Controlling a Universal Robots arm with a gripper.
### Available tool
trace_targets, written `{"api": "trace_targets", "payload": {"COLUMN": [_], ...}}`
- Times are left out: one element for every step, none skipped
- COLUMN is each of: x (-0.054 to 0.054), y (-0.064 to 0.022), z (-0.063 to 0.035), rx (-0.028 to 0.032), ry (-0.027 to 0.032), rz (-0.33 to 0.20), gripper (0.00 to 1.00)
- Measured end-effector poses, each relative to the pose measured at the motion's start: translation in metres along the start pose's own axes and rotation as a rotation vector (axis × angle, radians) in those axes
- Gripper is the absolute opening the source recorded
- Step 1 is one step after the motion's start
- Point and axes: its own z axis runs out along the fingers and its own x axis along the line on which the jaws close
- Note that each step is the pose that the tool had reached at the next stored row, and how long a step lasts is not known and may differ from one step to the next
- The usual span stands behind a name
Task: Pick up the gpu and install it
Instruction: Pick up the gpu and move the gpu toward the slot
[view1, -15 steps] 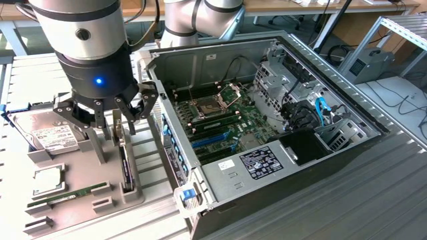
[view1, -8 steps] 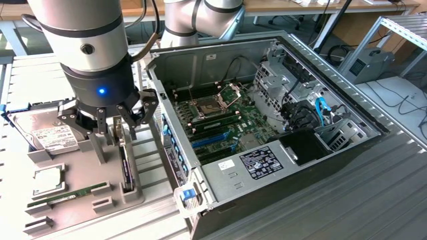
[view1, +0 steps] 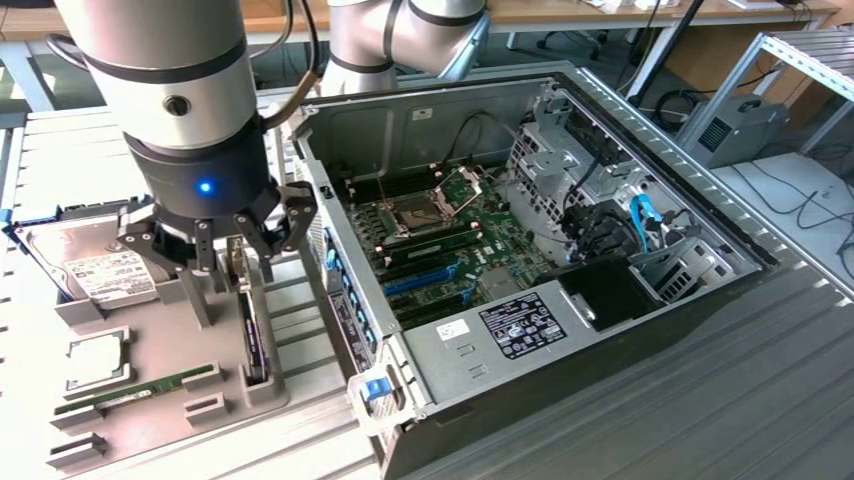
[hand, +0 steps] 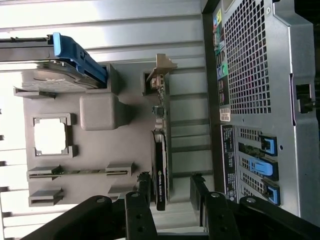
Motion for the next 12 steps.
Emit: {"api": "trace_targets", "payload": {"x": [0.0,0.0,0.0,0.0001,0.0001,0.0001,0.0001,0.0001,0.0001,0.0001,0.0001,0.0002], "y": [0.0,0.0,-0.0001,-0.0001,-0.0001,-0.0001,-0.0002,-0.0002,-0.0002,-0.0002,-0.0003,-0.0003], "z": [0.0004,0.0011,0.0015,0.002,0.0024,0.0029,0.0033,0.004,0.0047,0.0055,0.0064,0.0076], "rx": [0.0,0.0,0.0,0.0,0.0,0.0,0.0,-0.0001,-0.0001,-0.0001,-0.0001,-0.0001], "ry": [0.0,0.0,0.0,0.0,0.0,0.0,0.0,0.0,-0.0001,-0.0001,0.0,-0.0001], "rz": [0.0,0.0,0.0,0.0,0.0,0.0,0.0,0.0,0.0,0.0,0.0,0.0], "gripper": [0.45,0.45,0.45,0.45,0.45,0.45,0.45,0.45,0.45,0.45,0.45,0.45]}}
